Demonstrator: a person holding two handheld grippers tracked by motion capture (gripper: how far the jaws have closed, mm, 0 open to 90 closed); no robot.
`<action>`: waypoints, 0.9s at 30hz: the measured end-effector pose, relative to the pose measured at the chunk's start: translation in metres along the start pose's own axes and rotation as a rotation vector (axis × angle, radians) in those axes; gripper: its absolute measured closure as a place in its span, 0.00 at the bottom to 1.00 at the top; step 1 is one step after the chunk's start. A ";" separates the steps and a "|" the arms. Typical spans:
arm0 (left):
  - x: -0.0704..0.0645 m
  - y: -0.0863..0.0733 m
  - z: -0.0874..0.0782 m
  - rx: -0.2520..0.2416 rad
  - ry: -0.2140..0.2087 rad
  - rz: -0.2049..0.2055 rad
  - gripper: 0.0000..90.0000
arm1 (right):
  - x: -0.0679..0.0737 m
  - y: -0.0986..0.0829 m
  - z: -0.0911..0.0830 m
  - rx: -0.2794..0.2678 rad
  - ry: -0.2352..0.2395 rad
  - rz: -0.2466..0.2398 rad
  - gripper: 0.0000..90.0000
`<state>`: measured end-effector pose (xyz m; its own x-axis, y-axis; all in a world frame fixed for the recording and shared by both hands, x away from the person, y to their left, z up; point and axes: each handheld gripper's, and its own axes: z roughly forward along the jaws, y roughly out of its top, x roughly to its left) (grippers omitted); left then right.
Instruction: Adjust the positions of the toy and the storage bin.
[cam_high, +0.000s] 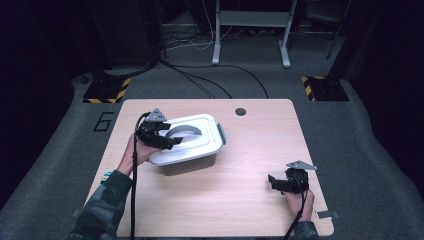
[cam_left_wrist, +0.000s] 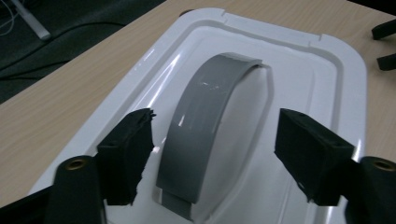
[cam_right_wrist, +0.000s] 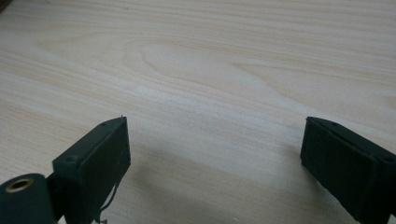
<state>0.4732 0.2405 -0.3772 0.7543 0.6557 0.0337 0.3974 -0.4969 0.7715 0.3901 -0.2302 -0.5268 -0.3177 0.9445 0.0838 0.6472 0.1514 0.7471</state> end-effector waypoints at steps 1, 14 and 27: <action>0.001 0.000 0.002 0.000 -0.006 -0.005 0.38 | 0.000 0.000 0.000 -0.001 -0.002 0.003 0.09; 0.000 0.004 0.005 0.000 0.031 0.048 0.69 | -0.002 0.000 -0.001 -0.013 0.014 0.017 0.12; -0.022 -0.003 -0.004 0.009 0.071 0.055 0.74 | -0.002 0.000 -0.001 -0.015 0.015 0.019 0.13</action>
<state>0.4533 0.2302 -0.3776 0.7360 0.6661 0.1211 0.3618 -0.5382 0.7612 0.3901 -0.2326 -0.5266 -0.3156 0.9427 0.1080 0.6427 0.1286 0.7553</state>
